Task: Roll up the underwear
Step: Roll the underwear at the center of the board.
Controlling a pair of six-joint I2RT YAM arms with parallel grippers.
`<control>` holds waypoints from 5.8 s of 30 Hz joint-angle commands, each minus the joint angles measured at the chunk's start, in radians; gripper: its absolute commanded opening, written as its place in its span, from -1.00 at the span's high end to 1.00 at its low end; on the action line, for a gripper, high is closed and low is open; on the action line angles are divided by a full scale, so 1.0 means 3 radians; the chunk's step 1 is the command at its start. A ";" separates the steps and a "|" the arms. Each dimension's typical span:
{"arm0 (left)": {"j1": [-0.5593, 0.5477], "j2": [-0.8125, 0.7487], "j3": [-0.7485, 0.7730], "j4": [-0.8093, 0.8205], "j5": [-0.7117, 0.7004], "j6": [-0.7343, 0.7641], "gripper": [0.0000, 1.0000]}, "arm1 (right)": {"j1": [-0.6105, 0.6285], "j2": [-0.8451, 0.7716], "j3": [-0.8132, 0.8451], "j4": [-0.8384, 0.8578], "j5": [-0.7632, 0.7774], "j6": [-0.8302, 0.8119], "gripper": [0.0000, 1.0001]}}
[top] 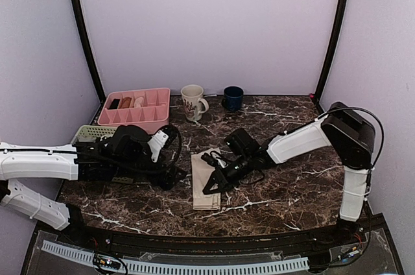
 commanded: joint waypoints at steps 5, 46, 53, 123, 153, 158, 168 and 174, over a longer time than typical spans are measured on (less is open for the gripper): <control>-0.0092 0.0121 -0.0100 0.0079 0.0694 0.0602 -0.98 | -0.0118 0.0476 -0.0008 -0.0063 -0.0219 -0.0305 0.83; -0.1038 0.1761 -0.0695 0.2360 -0.1043 0.3490 -0.11 | -0.0122 0.0704 -0.0400 0.0034 -0.0190 -0.0329 0.94; -0.1013 0.1484 -0.0569 0.1817 -0.0496 0.2931 0.82 | -0.0114 0.0591 -0.0414 0.0065 -0.0200 -0.0310 0.93; 0.0658 0.3196 0.1541 -0.1192 0.3764 0.1801 0.64 | 0.0715 -0.0855 -0.1342 0.1030 0.2054 -0.1643 0.82; 0.0717 0.3263 0.1525 -0.1020 0.3778 0.1617 0.34 | 0.0750 -0.1570 -0.1749 0.1481 0.1922 -0.1384 0.70; 0.0722 0.3337 0.1497 -0.1027 0.3814 0.1603 0.34 | 0.0757 -0.1368 -0.1749 0.1727 0.1854 -0.1264 0.70; 0.0769 0.3377 0.1514 -0.1070 0.3824 0.1617 0.34 | 0.0814 -0.1100 -0.1704 0.1871 0.1835 -0.1257 0.69; 0.0791 0.3374 0.1527 -0.1079 0.3811 0.1599 0.33 | 0.0814 -0.0871 -0.1771 0.2016 0.1755 -0.1172 0.73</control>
